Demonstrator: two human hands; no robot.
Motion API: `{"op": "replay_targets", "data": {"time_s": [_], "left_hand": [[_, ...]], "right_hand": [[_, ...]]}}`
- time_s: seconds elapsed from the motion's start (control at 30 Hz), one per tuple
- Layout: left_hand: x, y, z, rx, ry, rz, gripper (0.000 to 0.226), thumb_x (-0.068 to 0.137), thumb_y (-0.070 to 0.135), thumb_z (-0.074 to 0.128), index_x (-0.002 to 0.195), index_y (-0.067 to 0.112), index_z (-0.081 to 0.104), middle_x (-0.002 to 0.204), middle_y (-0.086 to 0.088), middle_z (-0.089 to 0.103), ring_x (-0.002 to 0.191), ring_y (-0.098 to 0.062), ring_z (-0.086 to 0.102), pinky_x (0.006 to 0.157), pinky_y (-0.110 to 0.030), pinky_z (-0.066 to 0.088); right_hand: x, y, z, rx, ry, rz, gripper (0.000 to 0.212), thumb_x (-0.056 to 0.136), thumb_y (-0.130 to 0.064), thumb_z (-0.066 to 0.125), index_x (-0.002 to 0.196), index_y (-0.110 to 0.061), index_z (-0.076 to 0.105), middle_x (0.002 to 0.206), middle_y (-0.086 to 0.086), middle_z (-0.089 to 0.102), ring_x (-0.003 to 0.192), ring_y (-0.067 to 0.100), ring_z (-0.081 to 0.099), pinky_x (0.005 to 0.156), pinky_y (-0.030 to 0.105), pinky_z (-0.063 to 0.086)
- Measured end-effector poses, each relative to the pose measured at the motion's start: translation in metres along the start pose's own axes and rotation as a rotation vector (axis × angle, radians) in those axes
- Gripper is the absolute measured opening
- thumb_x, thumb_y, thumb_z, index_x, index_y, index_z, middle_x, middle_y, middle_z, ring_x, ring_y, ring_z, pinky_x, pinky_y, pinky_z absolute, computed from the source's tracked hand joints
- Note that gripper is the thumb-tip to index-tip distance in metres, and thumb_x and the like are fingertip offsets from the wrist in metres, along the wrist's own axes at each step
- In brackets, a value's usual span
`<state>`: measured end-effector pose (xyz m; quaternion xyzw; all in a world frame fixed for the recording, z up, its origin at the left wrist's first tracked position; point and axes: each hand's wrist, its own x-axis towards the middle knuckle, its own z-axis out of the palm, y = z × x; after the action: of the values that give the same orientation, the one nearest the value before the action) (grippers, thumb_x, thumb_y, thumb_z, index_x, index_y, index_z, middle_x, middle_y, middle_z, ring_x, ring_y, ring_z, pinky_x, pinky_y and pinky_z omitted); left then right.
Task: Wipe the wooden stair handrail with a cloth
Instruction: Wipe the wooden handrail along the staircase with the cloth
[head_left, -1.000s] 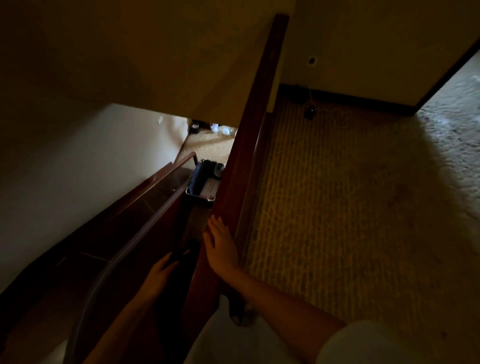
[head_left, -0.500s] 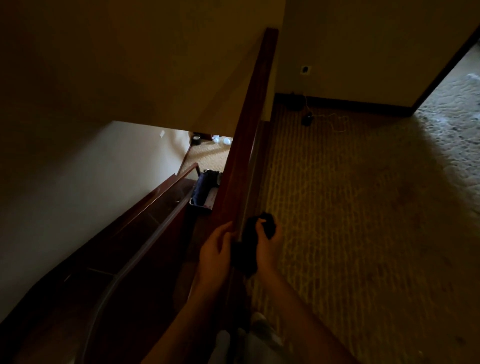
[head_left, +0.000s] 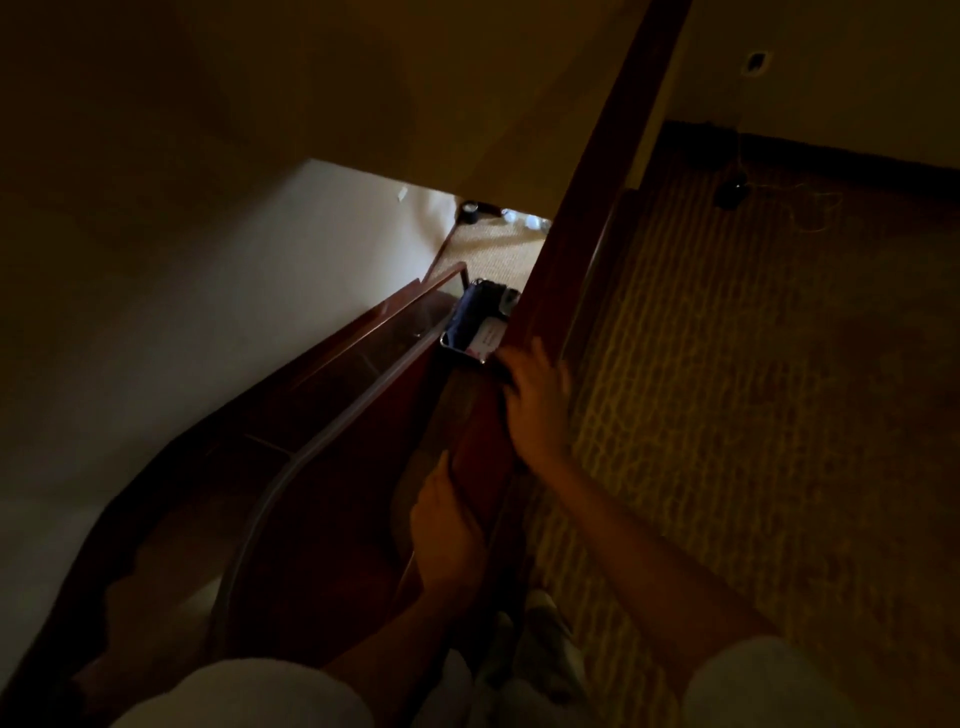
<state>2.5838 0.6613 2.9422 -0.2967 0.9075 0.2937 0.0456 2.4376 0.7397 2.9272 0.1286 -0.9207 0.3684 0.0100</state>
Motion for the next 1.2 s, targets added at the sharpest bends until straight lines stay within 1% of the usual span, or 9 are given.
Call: {"op": "replay_targets", "data": {"time_s": [0.1,0.3,0.37,0.53,0.63,0.73,0.93,1.07,1.2], "left_hand": [[0.001,0.001,0.002,0.017,-0.001,-0.032,0.065,0.092,0.033,0.06,0.148,0.013,0.035,0.148,-0.009,0.043,0.134,-0.024,0.044,0.112,-0.035,0.028],[0.007,0.002,-0.001,0.145,0.033,0.058,0.059,0.09,0.023,0.067,0.14,0.002,0.045,0.139,-0.02,0.051,0.125,-0.029,0.054,0.104,-0.039,0.043],[0.009,0.003,0.001,0.101,-0.012,-0.02,0.058,0.099,0.03,0.053,0.149,0.01,0.031,0.151,-0.012,0.039,0.137,-0.021,0.04,0.115,-0.035,0.028],[0.001,0.001,0.004,0.006,0.058,-0.022,0.051,0.098,0.02,0.053,0.146,0.01,0.039,0.143,-0.01,0.049,0.131,-0.023,0.048,0.107,-0.027,0.029],[0.009,0.0,0.005,0.114,-0.021,-0.006,0.056,0.101,0.028,0.049,0.15,0.009,0.029,0.152,-0.012,0.038,0.138,-0.024,0.04,0.113,-0.03,0.024],[0.003,0.004,0.005,0.071,0.039,0.006,0.054,0.091,0.009,0.064,0.14,0.0,0.045,0.136,-0.018,0.055,0.122,-0.031,0.057,0.102,-0.039,0.042],[0.018,0.009,0.008,0.143,0.025,-0.045,0.049,0.103,0.018,0.042,0.15,0.01,0.031,0.146,-0.008,0.046,0.131,-0.021,0.047,0.105,-0.032,0.038],[0.04,0.027,0.003,0.103,-0.032,-0.076,0.049,0.103,0.024,0.04,0.15,0.014,0.029,0.146,-0.008,0.045,0.13,-0.021,0.047,0.106,-0.035,0.039],[0.034,0.027,0.0,0.057,-0.013,-0.021,0.046,0.104,0.024,0.035,0.149,0.013,0.032,0.142,-0.01,0.05,0.123,-0.024,0.054,0.104,-0.041,0.042]], "right_hand": [[-0.02,0.004,-0.001,0.125,0.002,0.075,0.045,0.092,0.001,0.057,0.137,-0.007,0.054,0.147,0.011,0.048,0.147,0.026,0.025,0.119,0.047,0.025],[-0.032,-0.018,0.01,0.074,-0.355,-0.434,0.047,0.091,-0.004,0.034,0.13,-0.003,0.059,0.139,0.017,0.055,0.135,0.033,0.045,0.11,0.049,0.039],[0.028,-0.016,0.004,-0.001,-0.282,-0.21,0.049,0.093,-0.003,0.034,0.137,-0.012,0.053,0.15,0.012,0.043,0.141,0.028,0.037,0.114,0.047,0.036],[0.032,0.006,-0.01,0.076,0.022,0.202,0.055,0.093,0.006,0.054,0.144,-0.012,0.045,0.158,0.008,0.029,0.148,0.023,0.022,0.116,0.042,0.035],[-0.029,-0.016,0.007,0.047,-0.205,-0.15,0.06,0.087,0.015,0.053,0.141,-0.008,0.049,0.151,0.012,0.041,0.143,0.027,0.033,0.116,0.041,0.032],[0.007,-0.02,0.009,-0.056,-0.403,-0.349,0.057,0.092,0.009,0.047,0.144,-0.013,0.045,0.154,0.009,0.038,0.143,0.024,0.032,0.117,0.035,0.026],[0.099,0.008,-0.015,0.03,0.038,0.193,0.051,0.1,-0.008,0.048,0.149,-0.013,0.036,0.158,0.008,0.028,0.149,0.025,0.017,0.121,0.036,0.019],[-0.003,-0.012,-0.001,0.392,0.302,0.387,0.051,0.099,-0.007,0.052,0.148,-0.004,0.036,0.155,0.01,0.033,0.141,0.011,0.026,0.107,-0.001,0.015],[-0.086,-0.029,0.013,0.645,0.298,0.531,0.043,0.1,-0.015,0.052,0.142,-0.008,0.044,0.145,0.001,0.042,0.131,0.003,0.039,0.103,0.001,0.026]]}}
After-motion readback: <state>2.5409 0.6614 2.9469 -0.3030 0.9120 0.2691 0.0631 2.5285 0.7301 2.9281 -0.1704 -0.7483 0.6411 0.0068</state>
